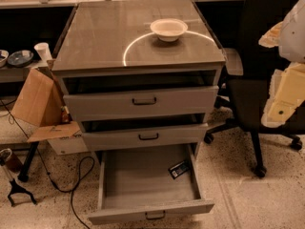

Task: Pick rxbar blueberry from bottom drawer and place on counter

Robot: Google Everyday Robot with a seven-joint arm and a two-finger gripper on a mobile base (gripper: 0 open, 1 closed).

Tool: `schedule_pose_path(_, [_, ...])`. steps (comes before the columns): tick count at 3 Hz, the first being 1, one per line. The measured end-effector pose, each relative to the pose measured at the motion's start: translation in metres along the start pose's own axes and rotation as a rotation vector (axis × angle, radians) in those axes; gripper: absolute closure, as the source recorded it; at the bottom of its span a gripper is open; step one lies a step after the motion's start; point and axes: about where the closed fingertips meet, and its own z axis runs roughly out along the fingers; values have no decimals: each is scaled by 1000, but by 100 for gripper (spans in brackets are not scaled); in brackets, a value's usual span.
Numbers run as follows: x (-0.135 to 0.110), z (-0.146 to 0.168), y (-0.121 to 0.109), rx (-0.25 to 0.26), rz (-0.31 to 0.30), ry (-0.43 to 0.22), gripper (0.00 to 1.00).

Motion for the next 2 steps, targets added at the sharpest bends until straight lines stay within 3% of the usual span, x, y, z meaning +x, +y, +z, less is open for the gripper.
schedule_pose_path(2, [-2, 6, 3, 0, -16, -26, 0])
